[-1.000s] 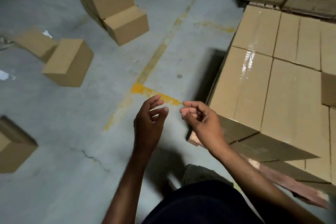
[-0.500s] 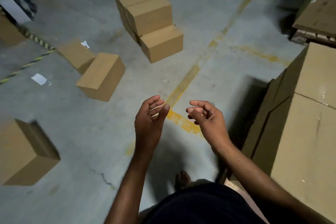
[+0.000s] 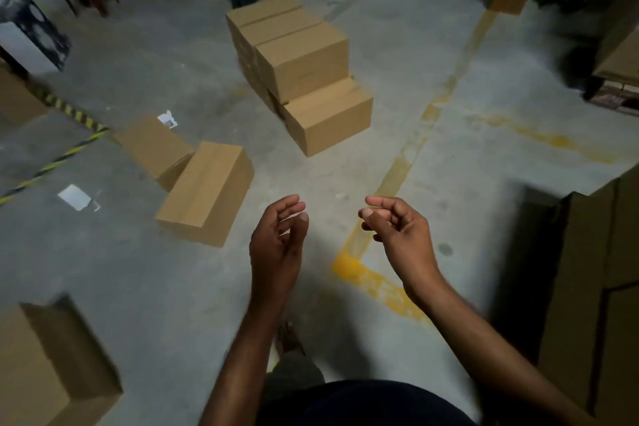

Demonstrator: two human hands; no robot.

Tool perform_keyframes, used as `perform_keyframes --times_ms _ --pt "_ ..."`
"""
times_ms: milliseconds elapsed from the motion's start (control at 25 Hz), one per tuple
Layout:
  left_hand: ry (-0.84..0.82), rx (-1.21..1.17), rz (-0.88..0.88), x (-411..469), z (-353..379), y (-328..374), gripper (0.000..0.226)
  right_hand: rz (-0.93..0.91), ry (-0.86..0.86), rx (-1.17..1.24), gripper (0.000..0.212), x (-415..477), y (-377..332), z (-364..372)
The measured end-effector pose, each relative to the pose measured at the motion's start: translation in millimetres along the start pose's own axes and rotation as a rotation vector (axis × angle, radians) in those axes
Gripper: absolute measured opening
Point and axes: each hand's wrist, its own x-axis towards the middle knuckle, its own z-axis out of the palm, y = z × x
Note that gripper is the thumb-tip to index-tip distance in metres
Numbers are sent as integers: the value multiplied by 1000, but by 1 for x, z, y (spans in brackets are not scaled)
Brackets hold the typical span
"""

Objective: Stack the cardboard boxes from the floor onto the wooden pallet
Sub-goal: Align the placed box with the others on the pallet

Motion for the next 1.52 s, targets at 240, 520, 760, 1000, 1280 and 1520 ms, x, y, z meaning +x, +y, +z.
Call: perform_keyframes --times_ms 240,520,760,1000,1280,1520 --pt "-71 -38 -32 169 -54 -12 37 16 89 35 18 102 -25 127" --pt "-88 -97 -102 345 -62 -51 25 30 134 13 16 236 -50 202" --pt "-82 -251 -297 548 -27 -75 18 207 137 155 32 435 -65 237" --pt "-79 -270 -418 712 8 -80 22 361 66 206 36 610 -105 272" --pt "-154 -331 -551 896 36 -130 21 503 92 291 36 796 -101 322" --pt "-225 -345 -671 1110 59 -216 30 628 236 448 46 986 -60 382"
